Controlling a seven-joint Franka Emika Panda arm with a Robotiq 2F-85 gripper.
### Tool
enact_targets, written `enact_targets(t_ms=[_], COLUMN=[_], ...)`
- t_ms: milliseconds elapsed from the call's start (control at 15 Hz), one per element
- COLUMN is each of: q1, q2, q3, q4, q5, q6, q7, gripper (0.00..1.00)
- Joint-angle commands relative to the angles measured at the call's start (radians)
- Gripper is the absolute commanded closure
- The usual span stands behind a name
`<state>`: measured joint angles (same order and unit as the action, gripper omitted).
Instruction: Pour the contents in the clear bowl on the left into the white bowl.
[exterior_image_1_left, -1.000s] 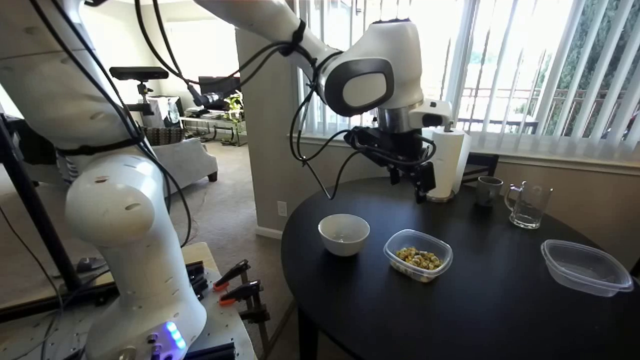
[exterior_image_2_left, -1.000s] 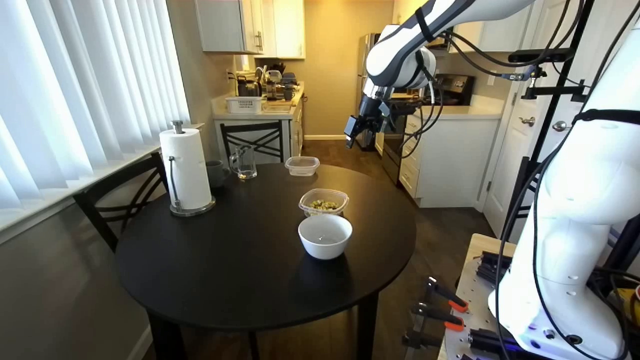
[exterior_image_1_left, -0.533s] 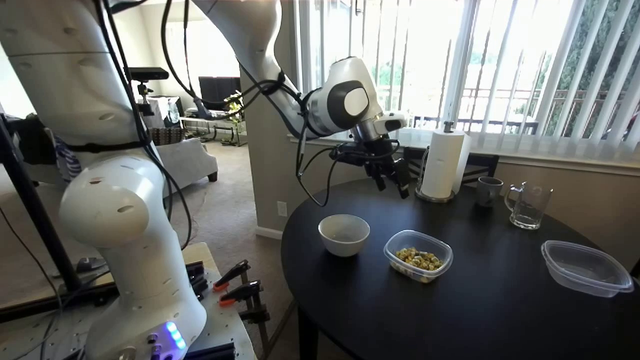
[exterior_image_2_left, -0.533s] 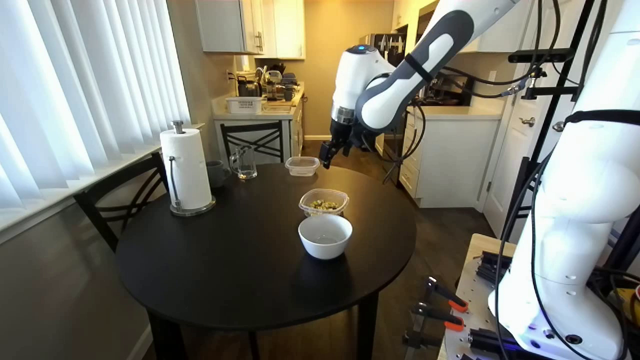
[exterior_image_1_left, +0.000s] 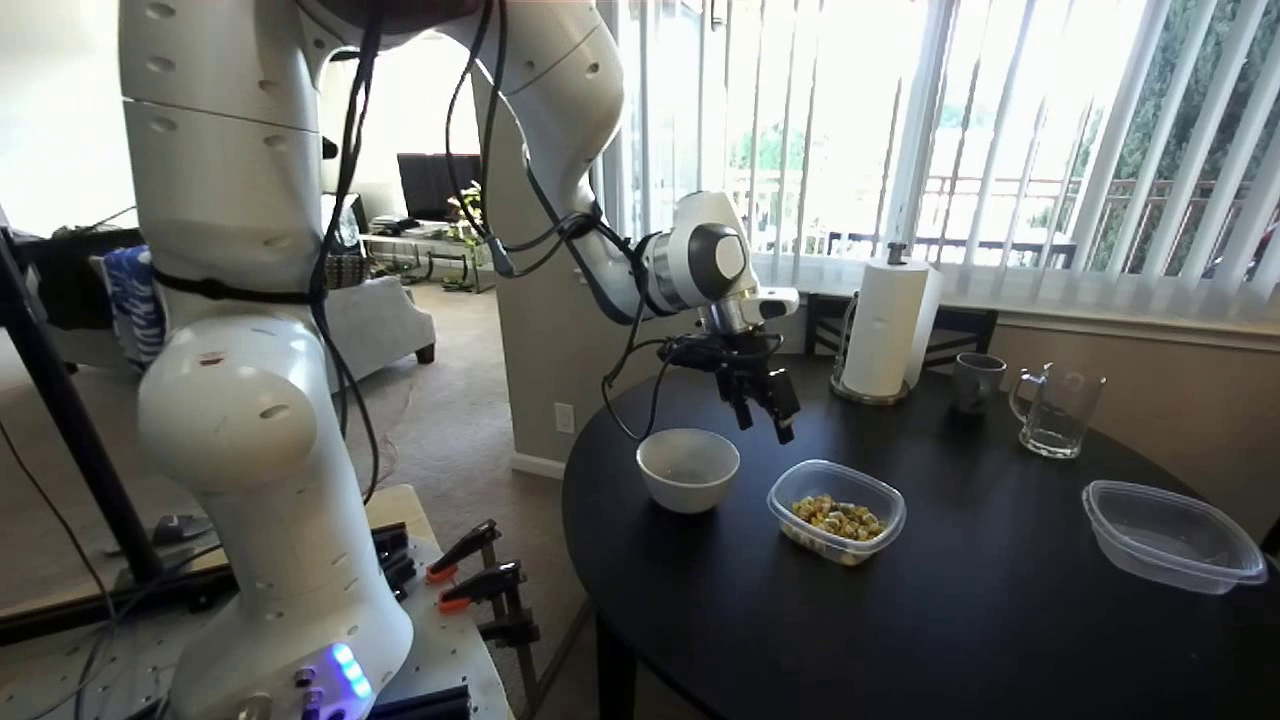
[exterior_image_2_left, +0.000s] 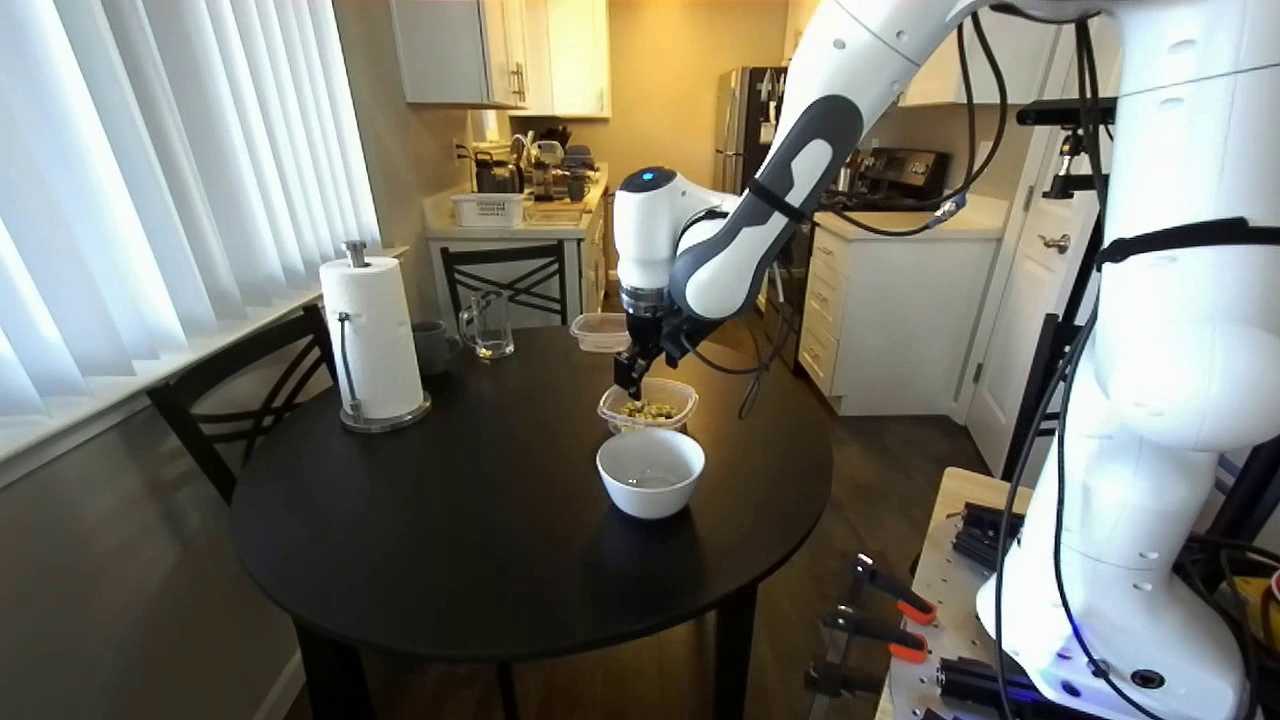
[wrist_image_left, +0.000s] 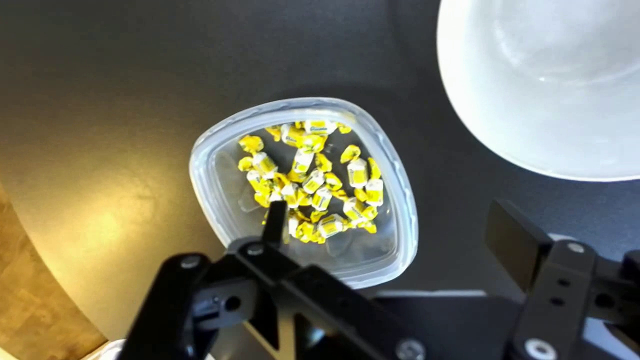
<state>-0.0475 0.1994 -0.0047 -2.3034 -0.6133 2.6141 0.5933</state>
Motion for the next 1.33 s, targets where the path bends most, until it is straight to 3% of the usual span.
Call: enact_targets(t_ms=[0,667,1267], q1=[0.055,0.042,0.032], q2=[0.088,0.232,0.354], q3=[-0.029,-0.081,-0.083], q4=[0.067,0.218,0.359], q5=[0.091,0.343,0.433], q6=[-0.023,-0.024,-0.077], q7=[-0.058,-0.316,-0.436], gripper=[0.0,0.0,0.0])
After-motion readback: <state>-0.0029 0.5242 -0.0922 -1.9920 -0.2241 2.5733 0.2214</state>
